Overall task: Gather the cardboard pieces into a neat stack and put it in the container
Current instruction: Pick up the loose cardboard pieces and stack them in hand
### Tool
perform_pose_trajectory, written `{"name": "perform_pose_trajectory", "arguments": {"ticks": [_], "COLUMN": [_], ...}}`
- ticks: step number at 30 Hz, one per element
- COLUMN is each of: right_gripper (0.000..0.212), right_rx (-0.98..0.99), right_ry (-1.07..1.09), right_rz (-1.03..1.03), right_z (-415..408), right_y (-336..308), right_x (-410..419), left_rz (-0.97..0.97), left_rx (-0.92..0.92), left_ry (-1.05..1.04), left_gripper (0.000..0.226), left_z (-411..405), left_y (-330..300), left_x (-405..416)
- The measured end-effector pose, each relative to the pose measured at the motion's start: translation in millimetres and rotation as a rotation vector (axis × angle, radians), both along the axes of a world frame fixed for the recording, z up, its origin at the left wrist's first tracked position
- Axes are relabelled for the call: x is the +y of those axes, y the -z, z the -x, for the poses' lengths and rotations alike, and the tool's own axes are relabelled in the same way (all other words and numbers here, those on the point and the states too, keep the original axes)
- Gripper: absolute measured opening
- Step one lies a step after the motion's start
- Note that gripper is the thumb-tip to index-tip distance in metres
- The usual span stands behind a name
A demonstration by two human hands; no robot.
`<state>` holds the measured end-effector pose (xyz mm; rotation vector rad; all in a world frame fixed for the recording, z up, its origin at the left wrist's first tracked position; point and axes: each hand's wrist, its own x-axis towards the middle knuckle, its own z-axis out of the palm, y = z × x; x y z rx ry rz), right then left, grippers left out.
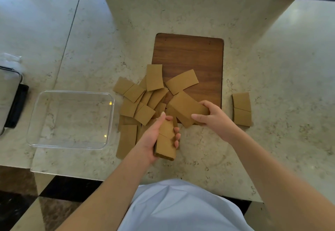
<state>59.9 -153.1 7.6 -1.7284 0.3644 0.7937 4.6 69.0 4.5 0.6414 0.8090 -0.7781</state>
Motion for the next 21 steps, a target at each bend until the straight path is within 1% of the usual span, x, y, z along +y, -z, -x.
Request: {"name": "perform_pose_trajectory", "arguments": {"ticks": [1, 2, 3, 4, 5, 6, 7, 8, 9, 10, 12, 13, 15, 16, 17, 19, 21], "right_gripper": [0.027, 0.027, 0.029, 0.03, 0.031, 0.032, 0.033, 0.03, 0.024, 0.019, 0.018, 0.02, 0.034, 0.04, 0.04, 0.027, 0.013], "right_rx": [0.111, 0.206, 0.285, 0.353, 0.4, 0.425, 0.434, 0.433, 0.429, 0.422, 0.392, 0.373, 0.298, 0.227, 0.142, -0.027, -0.103], "right_ry": [0.092, 0.147, 0.14, 0.061, -0.08, -0.241, -0.379, -0.469, -0.504, -0.492, -0.407, -0.363, -0.291, -0.253, -0.213, -0.145, -0.138], "right_rz": [-0.162, -0.282, -0.36, -0.406, -0.427, -0.422, -0.41, -0.395, -0.382, -0.368, -0.332, -0.312, -0.224, -0.167, -0.122, -0.088, -0.105], "right_z": [4.6, 8.5, 11.4, 12.8, 13.6, 14.4, 14.9, 14.2, 13.3, 12.5, 11.2, 11.6, 13.7, 14.3, 16.4, 21.0, 25.5], "right_y": [-4.3, -8.0, -11.8, -14.7, -17.6, -20.1, -21.7, -22.5, -23.0, -23.1, -21.1, -19.7, -17.8, -17.6, -17.4, -18.3, -19.3], "right_x": [-3.3, -7.6, -12.2, -16.1, -18.5, -19.7, -19.7, -19.0, -17.6, -16.0, -13.1, -11.6, -8.0, -5.2, -1.9, 6.4, 16.7], "left_rz": [-0.015, -0.009, 0.022, 0.076, 0.133, 0.183, 0.22, 0.248, 0.269, 0.277, 0.272, 0.272, 0.27, 0.263, 0.264, 0.301, 0.323], "left_rx": [0.029, 0.053, 0.077, 0.098, 0.104, 0.09, 0.061, 0.03, 0.004, -0.018, -0.057, -0.069, -0.093, -0.118, -0.142, -0.163, -0.145], "left_ry": [0.059, 0.102, 0.124, 0.133, 0.151, 0.185, 0.227, 0.265, 0.291, 0.303, 0.312, 0.313, 0.346, 0.392, 0.443, 0.49, 0.425], "left_gripper": [0.051, 0.058, 0.066, 0.075, 0.082, 0.084, 0.078, 0.065, 0.05, 0.042, 0.047, 0.048, 0.051, 0.052, 0.052, 0.049, 0.046], "left_z": [1.6, 3.3, 5.3, 6.9, 7.5, 8.2, 8.1, 7.4, 7.2, 7.2, 7.7, 7.7, 7.3, 6.2, 5.8, 7.2, 11.5], "left_y": [1.0, 1.8, 2.3, 1.6, 0.7, -0.1, -1.7, -4.6, -7.7, -10.3, -11.1, -11.0, -12.7, -13.9, -15.9, -19.4, -20.5], "left_x": [-1.1, -2.6, -3.9, -5.1, -6.0, -6.3, -6.2, -5.9, -5.5, -4.6, -0.7, 1.3, 3.1, 2.8, 1.2, -6.0, -16.4]}}
